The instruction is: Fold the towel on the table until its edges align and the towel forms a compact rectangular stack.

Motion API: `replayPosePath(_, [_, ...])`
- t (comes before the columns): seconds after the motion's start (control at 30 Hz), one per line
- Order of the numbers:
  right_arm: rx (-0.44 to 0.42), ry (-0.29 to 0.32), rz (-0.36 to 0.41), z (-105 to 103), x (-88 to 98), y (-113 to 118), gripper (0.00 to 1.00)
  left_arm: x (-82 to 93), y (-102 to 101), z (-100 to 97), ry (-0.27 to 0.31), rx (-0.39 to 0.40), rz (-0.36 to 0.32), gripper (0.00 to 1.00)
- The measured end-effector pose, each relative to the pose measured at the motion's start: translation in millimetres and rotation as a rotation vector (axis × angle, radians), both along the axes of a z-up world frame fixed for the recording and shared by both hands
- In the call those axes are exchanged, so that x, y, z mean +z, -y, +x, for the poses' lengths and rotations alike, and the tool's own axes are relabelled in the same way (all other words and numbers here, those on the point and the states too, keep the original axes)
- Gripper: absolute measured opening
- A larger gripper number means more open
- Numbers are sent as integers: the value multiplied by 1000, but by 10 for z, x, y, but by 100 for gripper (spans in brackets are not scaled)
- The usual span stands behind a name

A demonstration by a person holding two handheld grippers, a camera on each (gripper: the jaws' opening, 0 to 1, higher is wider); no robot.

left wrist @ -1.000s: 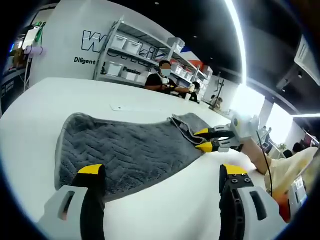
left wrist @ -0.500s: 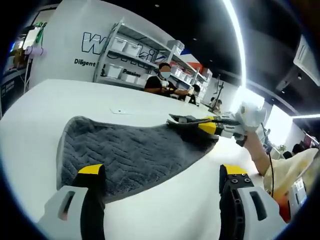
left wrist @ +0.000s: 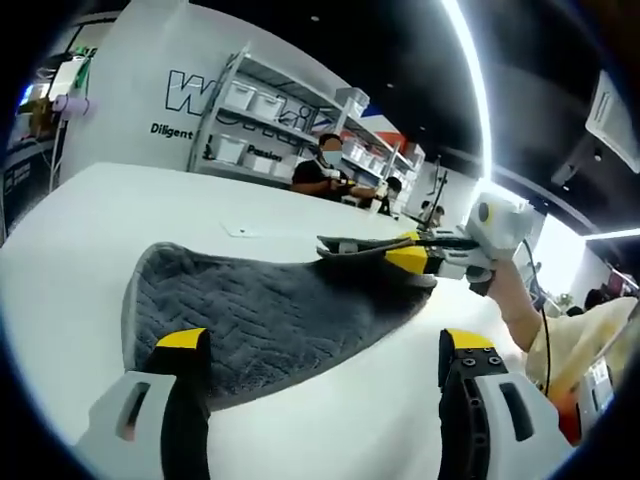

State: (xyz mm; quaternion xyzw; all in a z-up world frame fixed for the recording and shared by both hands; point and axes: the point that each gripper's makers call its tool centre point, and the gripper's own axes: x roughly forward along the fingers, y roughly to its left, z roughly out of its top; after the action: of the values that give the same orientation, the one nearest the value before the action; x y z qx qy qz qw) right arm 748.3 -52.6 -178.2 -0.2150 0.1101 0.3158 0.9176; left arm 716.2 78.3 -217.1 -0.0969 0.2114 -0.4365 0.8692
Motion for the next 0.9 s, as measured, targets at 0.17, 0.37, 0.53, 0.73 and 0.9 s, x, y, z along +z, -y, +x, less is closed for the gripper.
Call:
replayPosePath(0.17, [19,-16,32,56,35,-135,2,-4,6,-3,-3,-11,1,93])
replayPosePath(0.37, [29,-31,59,108,35,-282,2,18,-13,13,3,-9,-4,93])
replayPosePath(0.53, [38,-29,77,161,103,-413,2,5,-11,7,0,-12,1,93])
replayPosePath(0.73, [54,-10,101,203,225,-590,2,12,-18,8,2,-12,2,93])
replayPosePath(0.9, [82,1,123,232,321,-794,2,14,-37,20,0,-10,2,93])
